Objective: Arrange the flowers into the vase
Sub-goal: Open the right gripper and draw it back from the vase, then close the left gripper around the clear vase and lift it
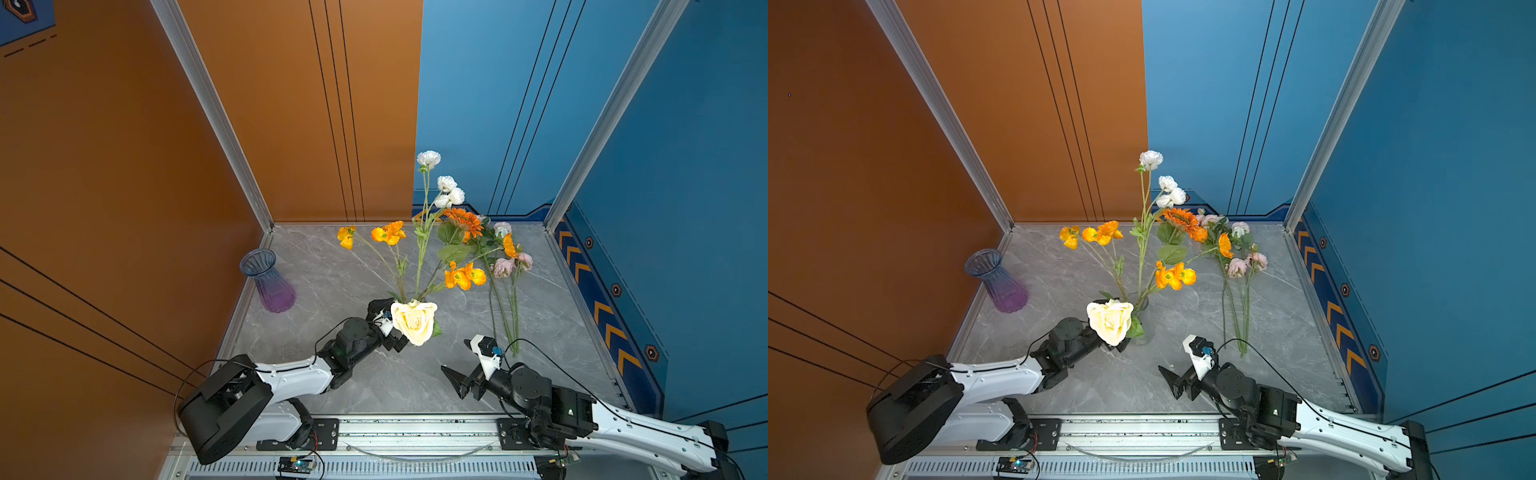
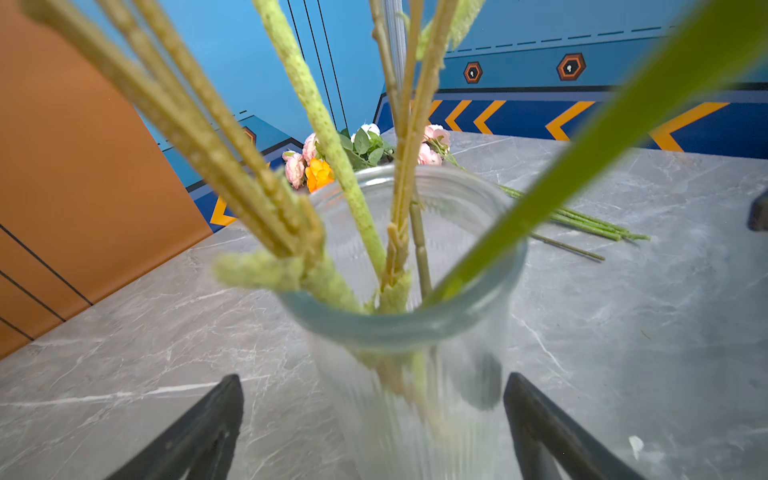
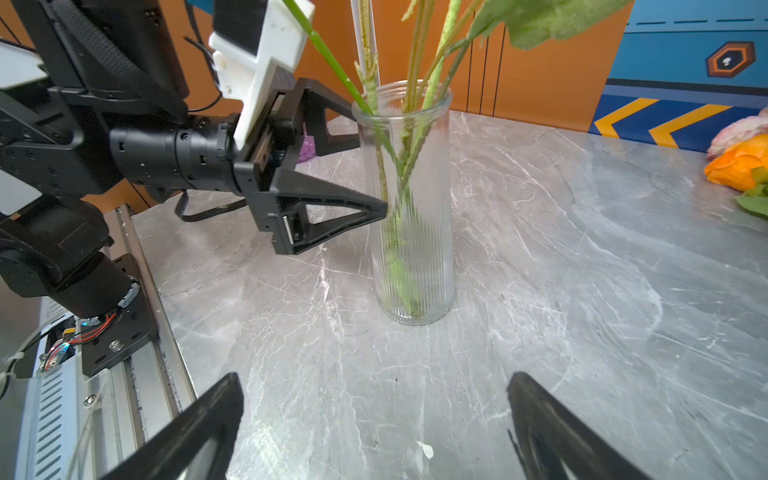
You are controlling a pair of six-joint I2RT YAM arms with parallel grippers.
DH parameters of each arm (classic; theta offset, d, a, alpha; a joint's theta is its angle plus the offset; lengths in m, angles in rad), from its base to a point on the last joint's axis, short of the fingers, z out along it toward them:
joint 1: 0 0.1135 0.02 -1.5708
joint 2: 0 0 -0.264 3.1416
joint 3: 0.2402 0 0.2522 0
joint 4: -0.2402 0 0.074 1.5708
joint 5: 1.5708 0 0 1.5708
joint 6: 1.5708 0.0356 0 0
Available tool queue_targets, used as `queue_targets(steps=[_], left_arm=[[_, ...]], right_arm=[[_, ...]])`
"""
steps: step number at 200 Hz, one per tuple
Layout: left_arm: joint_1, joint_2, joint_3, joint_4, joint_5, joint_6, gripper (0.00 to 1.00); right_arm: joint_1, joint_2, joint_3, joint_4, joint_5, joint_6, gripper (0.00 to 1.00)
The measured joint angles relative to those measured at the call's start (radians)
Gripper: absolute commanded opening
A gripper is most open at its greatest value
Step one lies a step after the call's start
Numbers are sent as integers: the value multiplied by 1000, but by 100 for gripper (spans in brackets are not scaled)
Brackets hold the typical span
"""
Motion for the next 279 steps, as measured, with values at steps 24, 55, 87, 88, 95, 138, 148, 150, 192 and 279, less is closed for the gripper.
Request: queue_targets(steps=[24, 55, 87, 88, 95, 138, 148, 150, 192, 279], left_arm=[[5, 61, 33, 81, 29, -13, 98], [8, 110, 72, 138, 67, -34, 98], [8, 134, 96, 167, 85, -45, 97], [8, 134, 96, 167, 85, -47, 96], [8, 139, 100, 170, 89, -49, 95], [10, 157, 109, 174, 105, -58, 84], [12, 161, 111, 175, 114, -64, 79], [13, 161, 112, 176, 115, -60, 78], [26, 178, 126, 176, 156, -101, 67], [56, 178, 128, 171, 223, -133, 45]], right_arm=[[-17, 42, 0, 46, -29, -14, 100], [-52, 75, 0, 82, -63, -23, 100], [-82, 81, 2, 107, -94, -23, 100], [-82, 82, 2, 108, -95, -23, 100], [-89, 83, 2, 111, -101, -23, 100], [-113, 85, 2, 111, -121, -22, 100], [-113, 86, 2, 111, -126, -22, 100], [-114, 87, 2, 111, -128, -22, 100], [-118, 90, 2, 111, -138, -14, 100], [-137, 109, 19, 117, -138, -11, 100]])
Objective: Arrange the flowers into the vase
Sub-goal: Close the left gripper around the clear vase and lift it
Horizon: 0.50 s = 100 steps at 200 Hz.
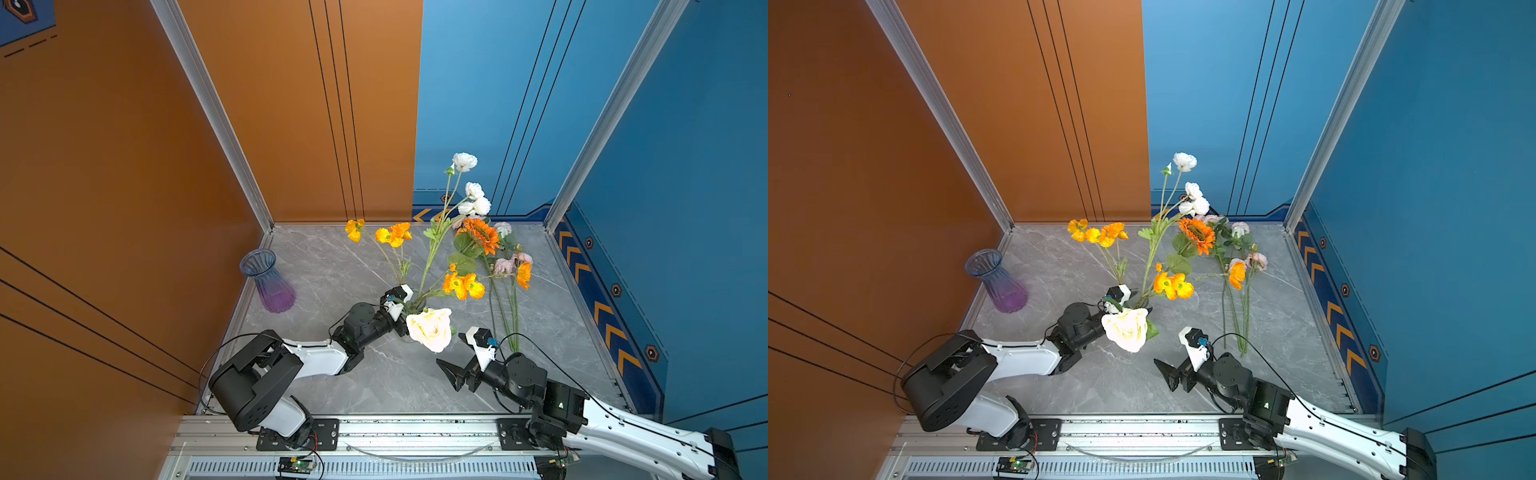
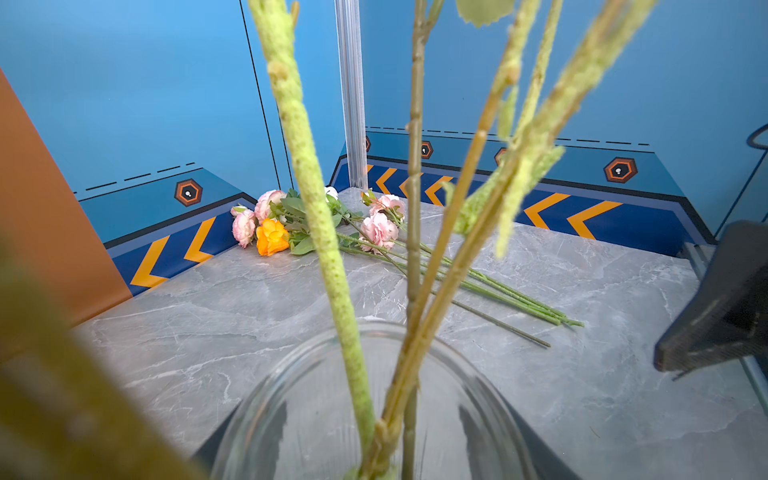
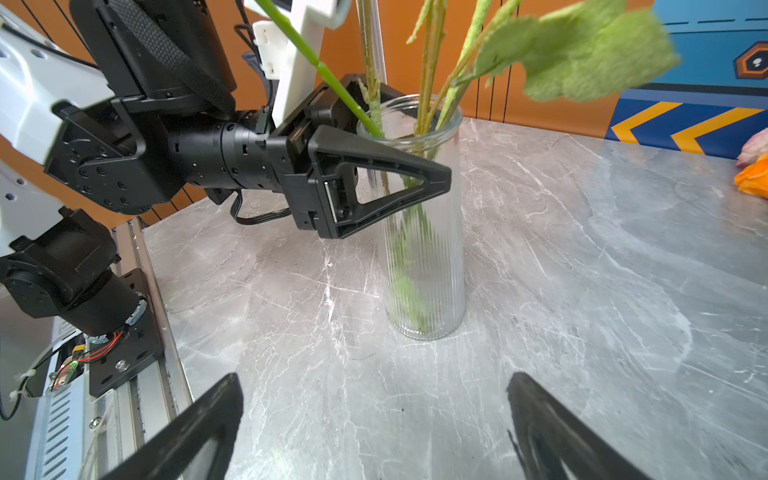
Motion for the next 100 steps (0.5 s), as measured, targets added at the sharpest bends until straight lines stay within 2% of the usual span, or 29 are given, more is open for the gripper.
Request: queue_targets(steps=[36, 100], left_arm=[[7, -33, 19, -75, 19, -26, 42], [28, -149, 150, -285, 22, -22, 42]], right_arm=[[-70, 50, 51, 16, -20, -3, 100], [-164, 143, 216, 8, -32, -4, 100]])
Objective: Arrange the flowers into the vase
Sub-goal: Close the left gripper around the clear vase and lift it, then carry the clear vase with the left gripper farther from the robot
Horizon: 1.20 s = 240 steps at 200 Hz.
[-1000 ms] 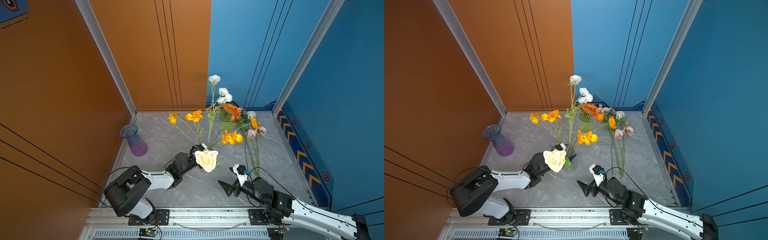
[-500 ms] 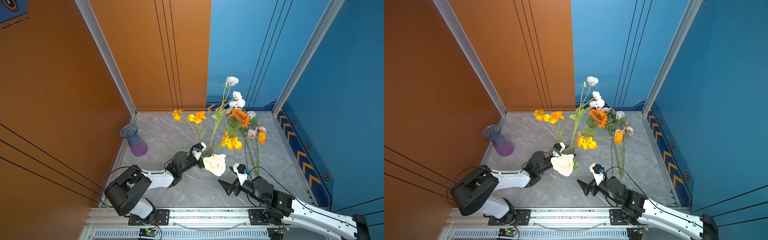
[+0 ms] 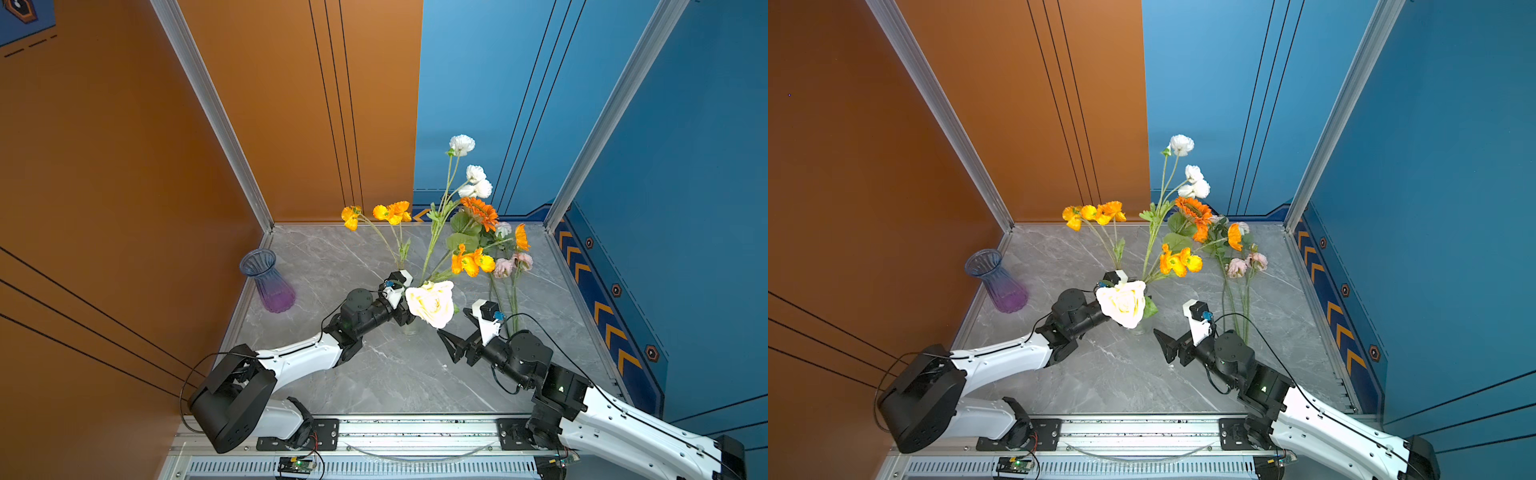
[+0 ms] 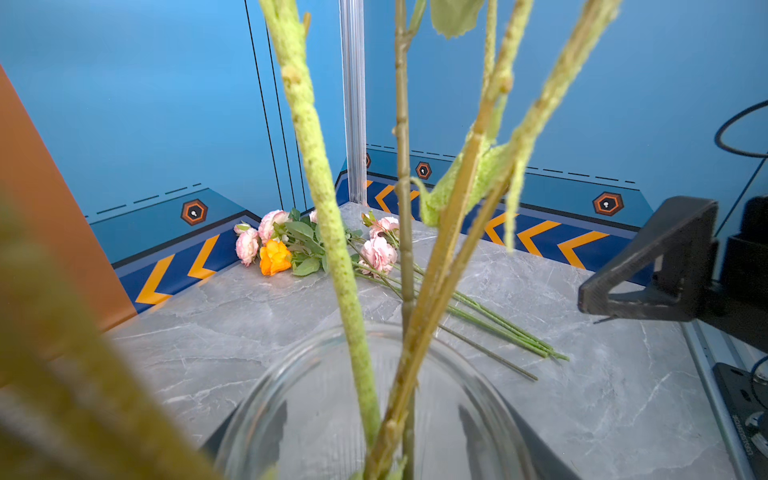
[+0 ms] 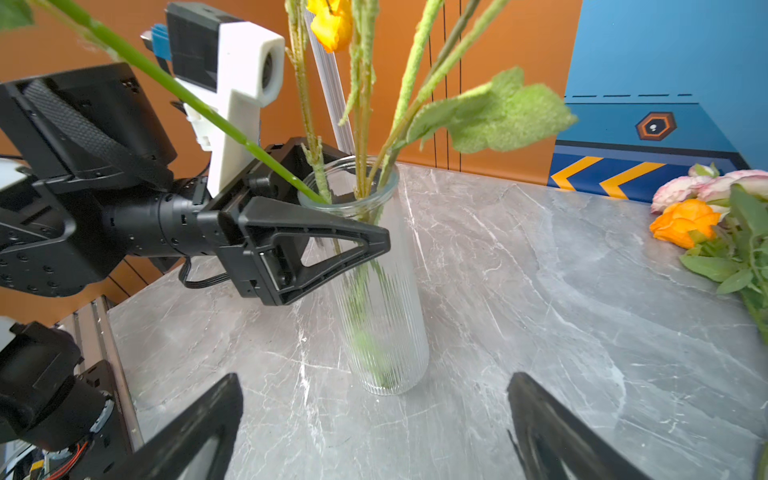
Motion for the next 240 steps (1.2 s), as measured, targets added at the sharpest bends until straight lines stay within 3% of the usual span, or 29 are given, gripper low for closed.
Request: queue_targets(steps=[56, 96, 150, 240], left_arm=[[55, -3, 160, -127, 8, 15, 42], [89, 76, 265, -152, 19, 40, 41], [133, 296, 470, -151, 2, 98, 41], [270, 751, 871, -46, -8, 43, 40]], right_arm=[[-143, 89, 155, -4, -124, -25, 100], [-222, 184, 227, -5, -227, -34, 100], [-325, 301, 269, 38, -316, -34, 100], [-468, 420, 308, 99, -410, -34, 100]])
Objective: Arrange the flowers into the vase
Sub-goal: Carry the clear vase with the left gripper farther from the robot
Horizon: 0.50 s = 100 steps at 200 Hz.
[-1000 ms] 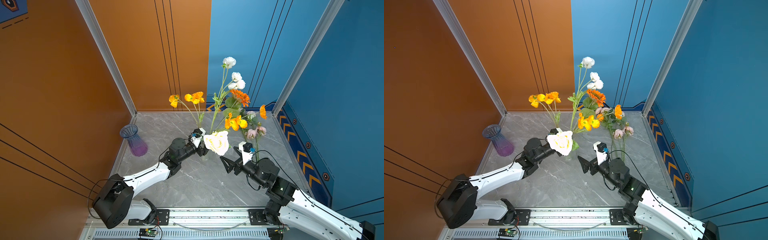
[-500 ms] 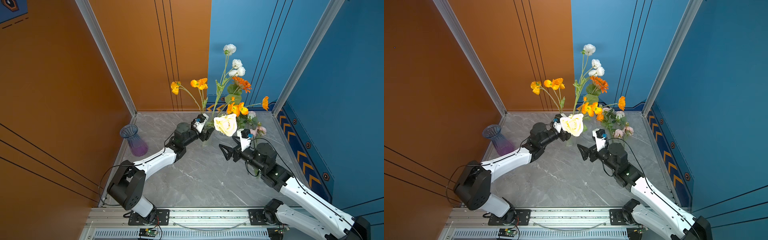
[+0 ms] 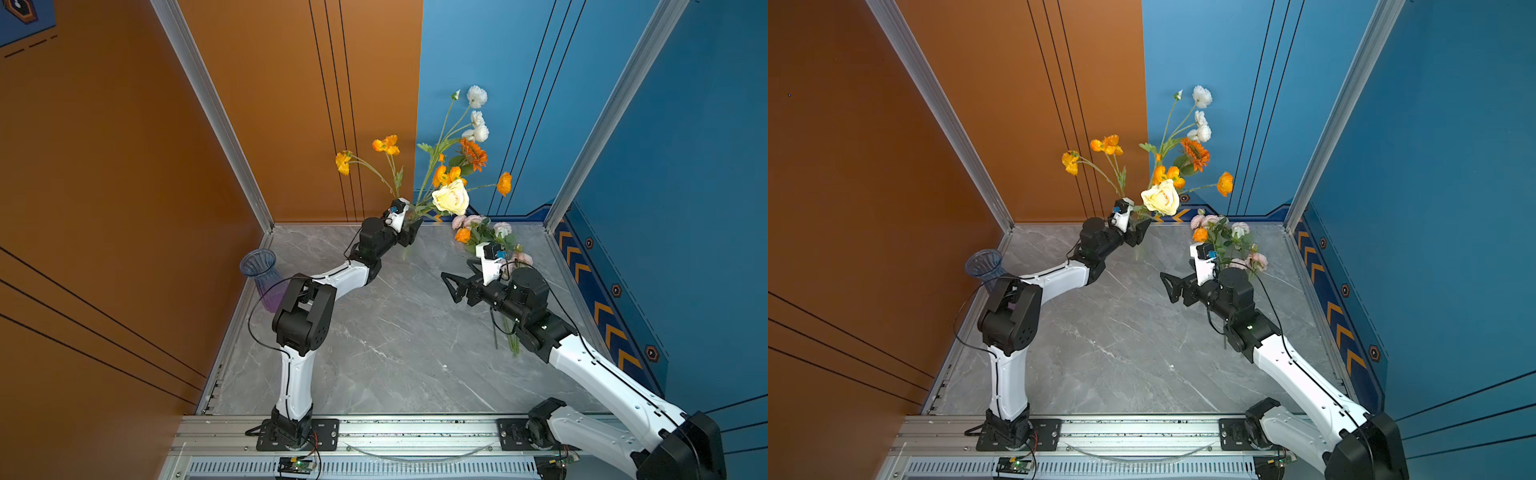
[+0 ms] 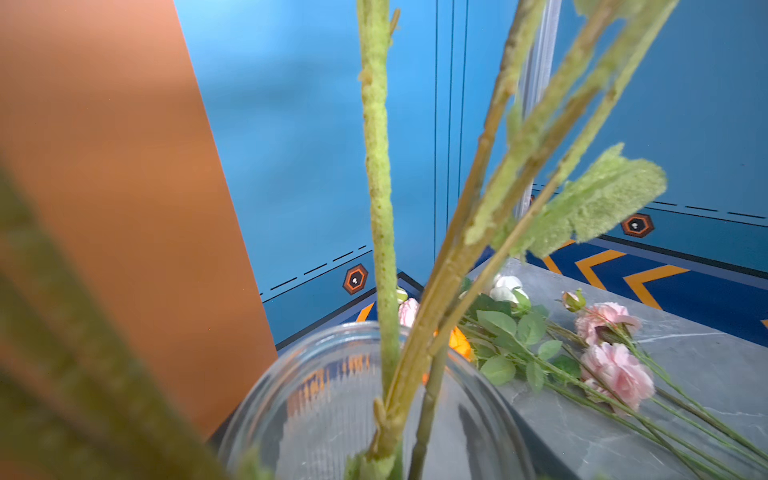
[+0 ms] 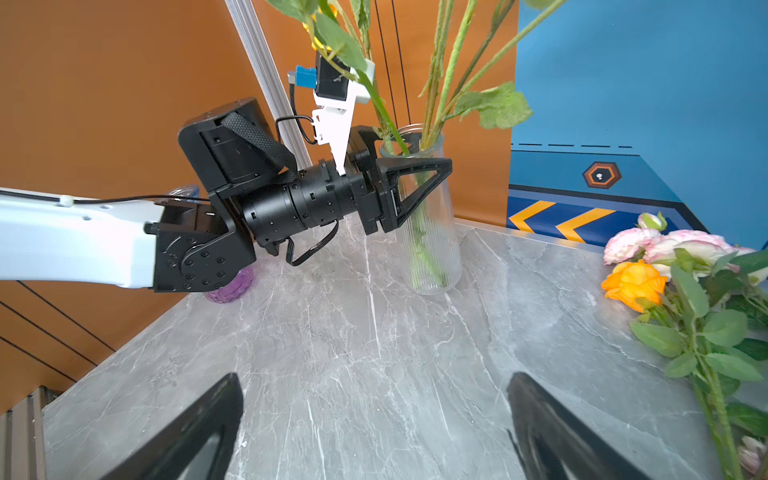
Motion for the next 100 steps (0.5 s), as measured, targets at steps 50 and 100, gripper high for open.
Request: queue_targets(steps=[50, 100], left_arm=[[34, 134, 129, 0, -1, -18, 40], [61, 172, 168, -1, -3, -14, 40]], right_arm=[[-44, 78, 3, 36, -42, 1, 100], [-45, 108, 7, 56, -59, 3, 100]])
